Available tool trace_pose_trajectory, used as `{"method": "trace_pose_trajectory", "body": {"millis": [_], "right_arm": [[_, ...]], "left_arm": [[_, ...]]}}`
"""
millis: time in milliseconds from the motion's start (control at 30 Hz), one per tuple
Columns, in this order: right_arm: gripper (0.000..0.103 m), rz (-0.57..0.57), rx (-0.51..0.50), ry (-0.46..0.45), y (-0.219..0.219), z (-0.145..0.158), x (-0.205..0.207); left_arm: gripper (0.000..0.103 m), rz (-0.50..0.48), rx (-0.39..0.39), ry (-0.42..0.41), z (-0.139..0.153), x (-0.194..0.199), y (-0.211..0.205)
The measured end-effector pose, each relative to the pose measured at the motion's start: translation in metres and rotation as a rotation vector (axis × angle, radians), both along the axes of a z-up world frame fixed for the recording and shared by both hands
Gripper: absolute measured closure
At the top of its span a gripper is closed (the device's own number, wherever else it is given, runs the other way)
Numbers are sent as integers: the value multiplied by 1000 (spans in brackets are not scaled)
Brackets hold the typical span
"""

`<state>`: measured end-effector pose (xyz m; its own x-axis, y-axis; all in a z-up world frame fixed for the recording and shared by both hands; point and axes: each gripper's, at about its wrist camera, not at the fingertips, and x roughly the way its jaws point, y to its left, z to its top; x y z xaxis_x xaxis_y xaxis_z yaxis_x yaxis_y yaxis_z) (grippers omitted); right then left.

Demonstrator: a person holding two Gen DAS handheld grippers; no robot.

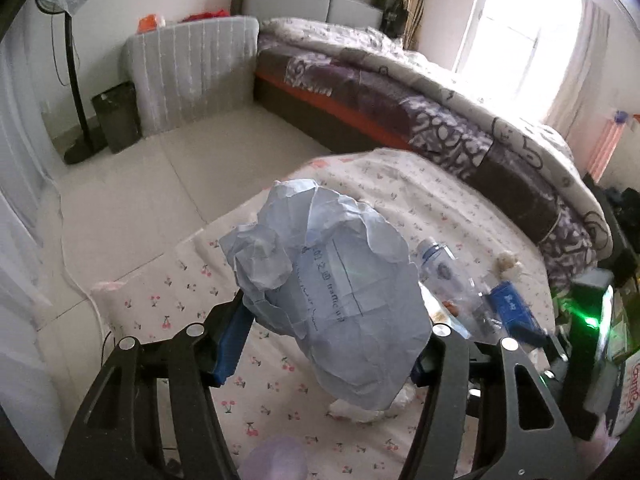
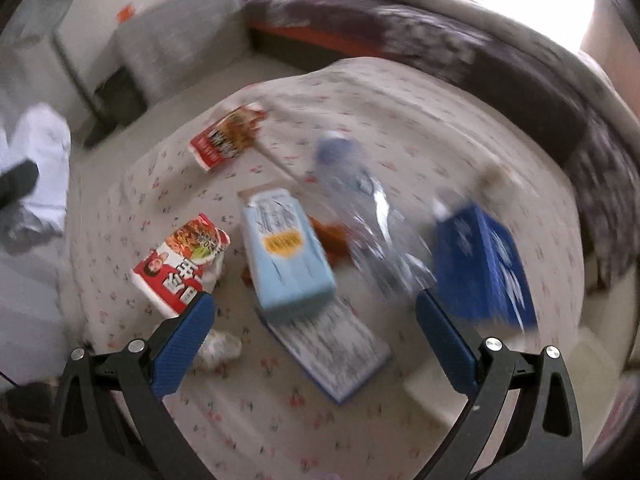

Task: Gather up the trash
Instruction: 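Lift the paper with the left tool while the right tool carries the carton to the bin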

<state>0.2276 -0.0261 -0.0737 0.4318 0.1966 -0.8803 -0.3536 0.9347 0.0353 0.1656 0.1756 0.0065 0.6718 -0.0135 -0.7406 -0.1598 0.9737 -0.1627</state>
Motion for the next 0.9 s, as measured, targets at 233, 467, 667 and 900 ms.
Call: {"method": "trace_pose_trajectory", "body": {"millis": [233, 467, 667, 900], "right_arm": [[20, 138, -107, 73, 31, -34, 25], [47, 75, -20, 108, 29, -50, 36], [48, 0, 57, 0, 17, -21, 32], [48, -89, 115, -173, -6, 39, 23]], "left_arm": [[43, -68, 30, -6, 7, 14, -3], [43, -70, 88, -8, 1, 20, -6], [43, -35, 66, -11, 1, 24, 0], [43, -36, 51, -62, 8, 25, -12]]}}
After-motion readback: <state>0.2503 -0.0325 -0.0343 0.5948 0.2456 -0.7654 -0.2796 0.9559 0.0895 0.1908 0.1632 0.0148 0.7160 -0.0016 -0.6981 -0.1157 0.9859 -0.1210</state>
